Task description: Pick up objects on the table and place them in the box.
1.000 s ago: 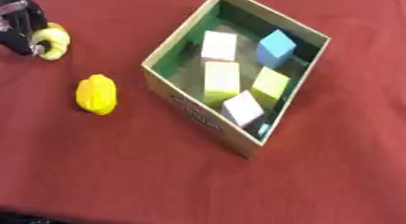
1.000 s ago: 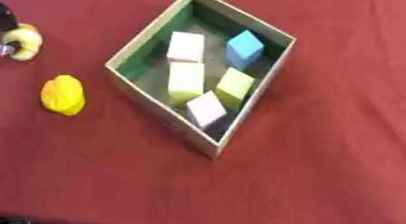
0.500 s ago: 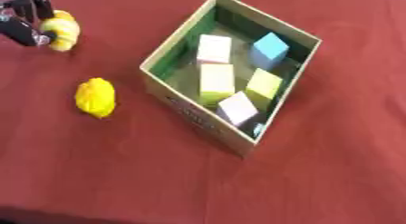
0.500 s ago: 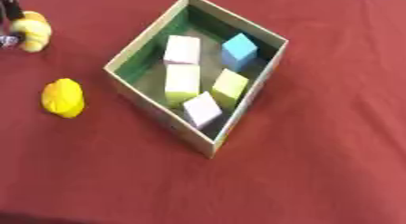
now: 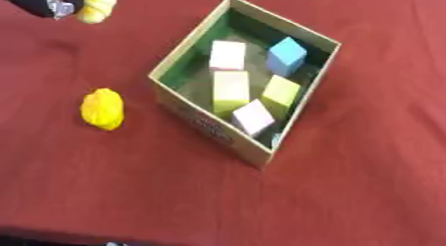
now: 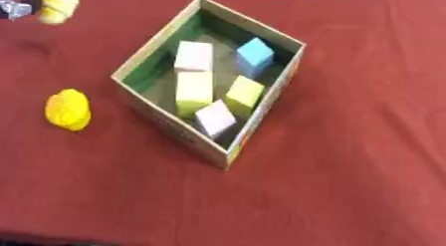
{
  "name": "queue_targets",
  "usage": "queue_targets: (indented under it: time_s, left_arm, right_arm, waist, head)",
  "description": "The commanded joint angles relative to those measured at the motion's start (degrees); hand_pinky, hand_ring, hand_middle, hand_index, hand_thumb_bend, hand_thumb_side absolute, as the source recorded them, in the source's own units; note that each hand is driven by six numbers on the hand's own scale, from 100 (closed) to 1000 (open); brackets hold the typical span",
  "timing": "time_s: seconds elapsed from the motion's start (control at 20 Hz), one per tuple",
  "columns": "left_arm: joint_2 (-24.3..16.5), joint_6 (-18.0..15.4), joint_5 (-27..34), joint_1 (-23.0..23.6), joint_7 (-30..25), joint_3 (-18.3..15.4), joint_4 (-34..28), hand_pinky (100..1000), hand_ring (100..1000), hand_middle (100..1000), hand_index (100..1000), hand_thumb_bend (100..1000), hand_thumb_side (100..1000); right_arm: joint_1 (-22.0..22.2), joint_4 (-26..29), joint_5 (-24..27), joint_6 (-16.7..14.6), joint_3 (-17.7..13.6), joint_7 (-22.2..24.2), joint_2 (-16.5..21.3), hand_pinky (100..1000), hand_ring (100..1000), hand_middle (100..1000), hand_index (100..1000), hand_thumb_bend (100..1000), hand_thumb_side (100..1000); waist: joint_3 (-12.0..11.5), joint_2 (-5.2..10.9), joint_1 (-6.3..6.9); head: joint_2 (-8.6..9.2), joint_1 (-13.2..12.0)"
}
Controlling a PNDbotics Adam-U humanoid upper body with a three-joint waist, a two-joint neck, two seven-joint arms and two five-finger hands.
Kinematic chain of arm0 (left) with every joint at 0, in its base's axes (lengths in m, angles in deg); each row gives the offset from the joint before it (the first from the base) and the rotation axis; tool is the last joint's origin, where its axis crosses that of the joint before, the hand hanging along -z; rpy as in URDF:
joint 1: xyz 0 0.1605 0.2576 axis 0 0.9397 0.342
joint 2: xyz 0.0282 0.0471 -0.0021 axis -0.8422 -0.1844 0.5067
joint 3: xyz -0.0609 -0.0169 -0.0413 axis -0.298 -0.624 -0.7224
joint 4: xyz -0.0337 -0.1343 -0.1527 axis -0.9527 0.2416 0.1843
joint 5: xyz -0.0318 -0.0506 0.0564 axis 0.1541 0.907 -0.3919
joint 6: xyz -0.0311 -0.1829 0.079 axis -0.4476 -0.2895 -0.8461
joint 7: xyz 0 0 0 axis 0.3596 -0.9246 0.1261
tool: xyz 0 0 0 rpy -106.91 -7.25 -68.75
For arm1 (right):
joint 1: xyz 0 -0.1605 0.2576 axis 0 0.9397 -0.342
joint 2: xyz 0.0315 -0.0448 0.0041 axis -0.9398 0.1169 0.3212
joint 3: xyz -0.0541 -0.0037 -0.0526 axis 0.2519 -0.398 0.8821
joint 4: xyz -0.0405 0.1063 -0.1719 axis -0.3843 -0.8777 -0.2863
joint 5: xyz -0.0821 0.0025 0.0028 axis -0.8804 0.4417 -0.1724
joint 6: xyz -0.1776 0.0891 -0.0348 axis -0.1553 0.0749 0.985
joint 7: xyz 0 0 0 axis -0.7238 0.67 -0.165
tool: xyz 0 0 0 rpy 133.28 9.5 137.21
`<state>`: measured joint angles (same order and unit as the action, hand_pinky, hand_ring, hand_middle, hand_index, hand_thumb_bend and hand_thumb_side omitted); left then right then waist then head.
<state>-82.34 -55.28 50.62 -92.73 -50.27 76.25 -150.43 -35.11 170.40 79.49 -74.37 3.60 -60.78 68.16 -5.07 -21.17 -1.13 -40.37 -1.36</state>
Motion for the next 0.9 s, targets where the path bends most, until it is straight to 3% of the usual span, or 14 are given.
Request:
queue_targets:
  time_s: [0.05,0.3,0.5,0.75,0.9]
  left_arm:
    - [0.6,1.3,6.4,-2.7,-2.6,3.0,-3.9,659,543,540,653,140,100]
    - [4.3,4.3,11.6,-6.0,-5.5,7.9,-5.6,663,547,548,662,149,100]
    - [5.3,4.7,11.7,-6.8,-6.2,9.0,-5.1,663,547,548,662,149,100]
    - [7.5,4.9,8.9,-7.0,-7.3,10.3,-0.9,694,584,586,697,275,100]
    - [8.1,3.2,7.3,-6.9,-8.6,10.4,1.0,747,658,662,776,363,100]
  right_arm:
    - [-1.0,0.8,0.4,-0.1,-0.4,0.5,1.9,809,801,620,799,100,572]
    - [-2.7,0.8,1.1,-0.3,0.1,1.4,2.1,810,802,621,799,100,571]
    - [-3.2,0.8,1.5,-0.3,0.2,1.8,2.2,810,802,621,799,100,571]
    - [-4.3,0.8,2.0,-0.2,0.4,2.2,1.5,808,801,620,798,100,575]
    - [-4.5,0.8,2.3,-0.1,0.4,2.3,1.2,808,801,620,798,100,575]
  waist:
    - [0.2,1.78,0.21]
    - [0.8,2.15,0.4]
    - [1.0,2.23,0.46]
    - [2.0,2.17,0.78]
    - [2.0,2.09,0.77]
  head:
    - [-0.45,-0.2]
    - [-0.45,-0.6]
    - [-0.43,-0.6]
    - [-0.01,-0.9]
    - [-0.07,-0.8]
